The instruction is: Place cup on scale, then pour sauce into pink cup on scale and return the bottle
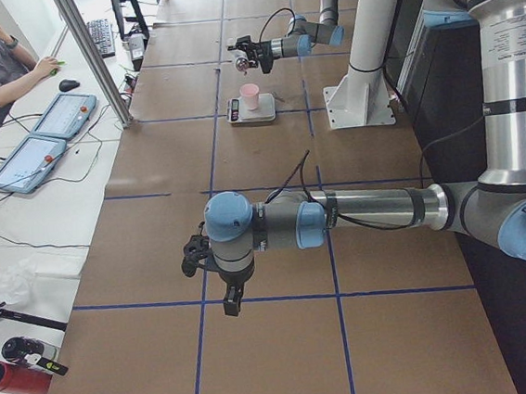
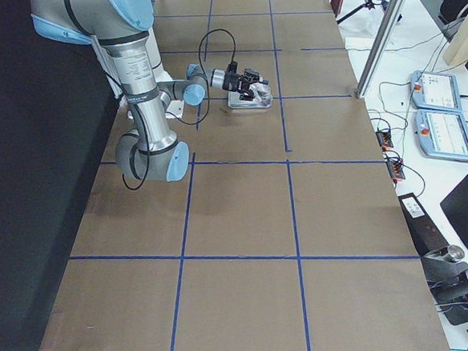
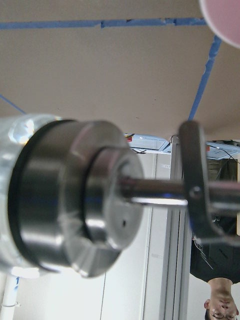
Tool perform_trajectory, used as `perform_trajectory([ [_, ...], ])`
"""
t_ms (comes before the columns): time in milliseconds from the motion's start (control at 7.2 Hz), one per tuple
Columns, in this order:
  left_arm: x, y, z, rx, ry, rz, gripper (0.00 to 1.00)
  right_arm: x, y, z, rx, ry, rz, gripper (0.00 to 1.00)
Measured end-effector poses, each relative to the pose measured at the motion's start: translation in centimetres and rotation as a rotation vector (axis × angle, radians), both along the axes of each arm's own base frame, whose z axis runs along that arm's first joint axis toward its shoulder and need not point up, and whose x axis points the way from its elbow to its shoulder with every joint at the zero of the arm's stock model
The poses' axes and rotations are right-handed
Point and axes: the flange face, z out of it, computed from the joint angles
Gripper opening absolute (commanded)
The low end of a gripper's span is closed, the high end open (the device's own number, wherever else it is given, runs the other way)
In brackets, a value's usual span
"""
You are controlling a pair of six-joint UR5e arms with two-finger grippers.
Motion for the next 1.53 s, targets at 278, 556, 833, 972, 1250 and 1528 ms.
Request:
perform_trajectory([
  [278, 0.00, -0.03, -0.13, 0.003, 0.000, 0.000, 1.00, -0.05, -0.26, 0.35, 0.024, 0.099, 0.012, 0.00],
  [556, 0.00, -0.05, -0.19, 0.004, 0.000, 0.000, 1.00, 0.07, -0.36, 0.30, 0.038, 0.157, 0.017, 0.00],
  [833, 0.00, -0.05, -0.24, 0.005, 0.001, 0.000, 1.00, 0.11, -0.39, 0.24, 0.042, 0.173, 0.019, 0.00],
  [972, 0.01, -0.05, -0.25, 0.005, 0.001, 0.000, 1.00, 0.12, -0.39, 0.22, 0.043, 0.174, 0.019, 0.00],
  [1250, 0.01, -0.05, -0.21, 0.004, 0.001, 0.000, 1.00, 0.12, -0.39, 0.22, 0.043, 0.174, 0.019, 0.00],
  [1528, 0.01, -0.04, -0.19, 0.004, 0.001, 0.000, 1.00, 0.12, -0.39, 0.21, 0.043, 0.173, 0.019, 0.00],
])
